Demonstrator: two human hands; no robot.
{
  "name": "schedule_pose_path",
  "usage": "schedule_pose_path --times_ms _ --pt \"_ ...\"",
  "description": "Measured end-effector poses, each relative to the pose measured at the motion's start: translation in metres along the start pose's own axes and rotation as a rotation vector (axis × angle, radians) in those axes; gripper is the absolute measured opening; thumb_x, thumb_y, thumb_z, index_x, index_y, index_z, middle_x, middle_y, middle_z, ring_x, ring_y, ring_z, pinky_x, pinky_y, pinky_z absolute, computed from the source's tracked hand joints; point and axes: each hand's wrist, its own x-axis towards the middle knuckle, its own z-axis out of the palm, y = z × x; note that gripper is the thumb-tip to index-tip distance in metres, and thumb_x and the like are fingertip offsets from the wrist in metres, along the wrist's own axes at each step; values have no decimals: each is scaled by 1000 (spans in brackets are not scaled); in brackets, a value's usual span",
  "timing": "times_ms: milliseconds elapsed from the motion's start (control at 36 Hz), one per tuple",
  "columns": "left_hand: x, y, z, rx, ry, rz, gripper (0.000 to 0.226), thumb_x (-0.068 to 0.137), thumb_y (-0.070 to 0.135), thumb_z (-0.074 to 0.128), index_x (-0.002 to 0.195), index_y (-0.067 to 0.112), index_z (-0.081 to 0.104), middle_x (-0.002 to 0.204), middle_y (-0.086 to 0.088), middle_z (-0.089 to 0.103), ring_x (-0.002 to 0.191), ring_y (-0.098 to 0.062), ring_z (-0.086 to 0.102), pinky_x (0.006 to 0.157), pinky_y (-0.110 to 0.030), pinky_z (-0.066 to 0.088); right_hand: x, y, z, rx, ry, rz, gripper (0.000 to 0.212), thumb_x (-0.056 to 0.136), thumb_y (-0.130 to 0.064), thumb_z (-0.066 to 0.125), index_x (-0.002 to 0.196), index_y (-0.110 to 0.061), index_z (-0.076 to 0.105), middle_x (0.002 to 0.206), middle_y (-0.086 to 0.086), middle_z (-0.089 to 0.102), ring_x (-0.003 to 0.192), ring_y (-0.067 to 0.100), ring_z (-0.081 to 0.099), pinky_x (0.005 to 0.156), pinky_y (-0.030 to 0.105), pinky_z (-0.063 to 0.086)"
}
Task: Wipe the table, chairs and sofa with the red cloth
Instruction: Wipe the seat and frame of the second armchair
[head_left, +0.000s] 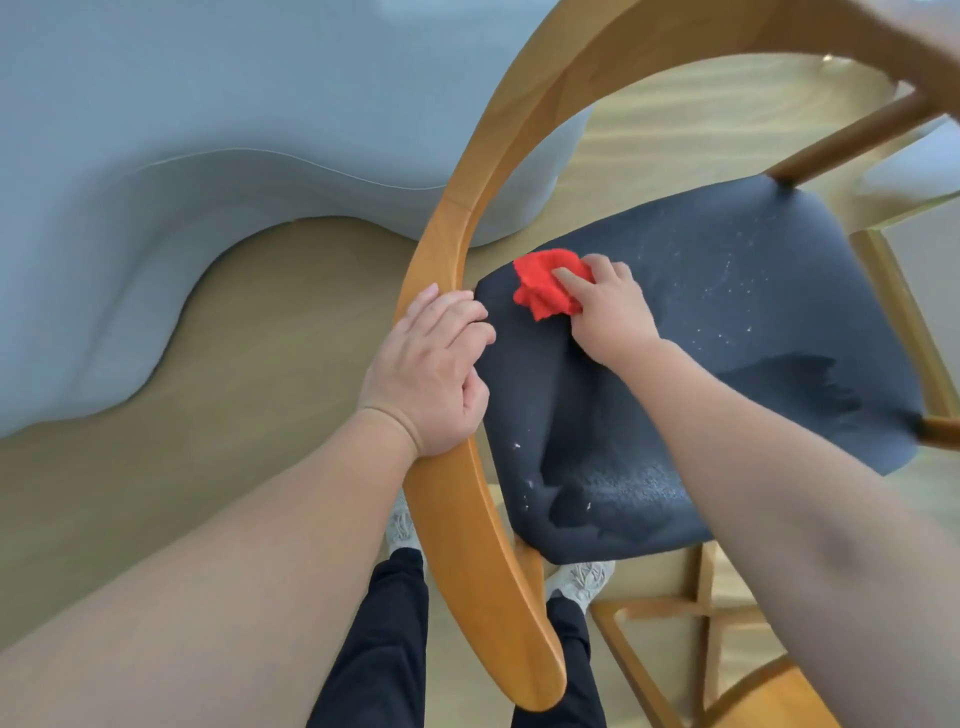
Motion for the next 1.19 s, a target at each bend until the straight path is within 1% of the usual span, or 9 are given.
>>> schedule_pose_path --times_ms 83,167,250,417,583,722,833,972,1194 --pt "0 -1 0 0 -8 -2 36 71 13 44 99 5 65 111 -9 61 121 -30 49 114 -46 25 20 -5 -2 -102 -88 18 49 86 -12 52 134 -23 48 141 13 37 122 40 35 95 48 36" --pt "0 -1 -1 1 -10 -4 36 70 13 45 99 5 65 111 -9 61 121 -30 50 114 -46 25 23 -9 11 -152 -211 16 48 87 -15 50 134 -29 46 148 7 29 131 37 26 108 54 26" --pt "0 0 -1 -3 -8 -9 36 70 13 44 98 5 65 111 -8 62 121 -29 50 114 -44 24 13 -8 25 -133 -189 39 56 89 -14 49 142 -30 40 153 6 25 137 38 20 114 55 16" --pt "1 1 -2 8 -17 -13 36 70 14 43 98 7 65 110 -7 62 120 -28 50 115 -44 23 -16 -20 45 -127 -125 -26 55 84 -10 54 138 -22 49 142 9 40 131 38 28 112 55 18" --pt "1 1 -1 14 -6 -3 35 70 13 44 98 6 66 108 -8 63 119 -29 50 114 -44 24 -56 -15 61 -159 -128 -166 55 66 -5 67 119 -20 65 119 10 56 107 38 47 102 58 33" --pt "0 1 -1 37 -33 -6 34 71 14 45 97 7 65 109 -7 62 120 -28 49 115 -44 22 -104 -17 69 -200 -153 -227 50 62 -10 69 109 -26 67 113 4 58 96 33 48 88 50 42" --pt "1 0 -1 48 -43 -8 34 71 14 46 98 8 66 109 -7 62 120 -28 49 115 -43 21 -160 -10 83 -226 -200 -285 58 55 -16 72 112 -28 66 111 4 58 90 31 50 78 44 41" --pt "1 0 -2 54 -47 -10 33 71 13 47 98 8 66 109 -6 62 121 -28 49 116 -43 21 -216 5 96 -272 -269 -423 64 57 -19 77 119 -23 64 113 7 57 90 33 55 72 46 48" --pt "0 -1 -2 50 -57 -10 33 73 14 47 100 8 65 111 -6 62 121 -28 48 115 -44 22 -194 9 90 -247 -283 -519 62 54 -18 81 114 -25 66 108 8 58 86 32 55 69 41 51"
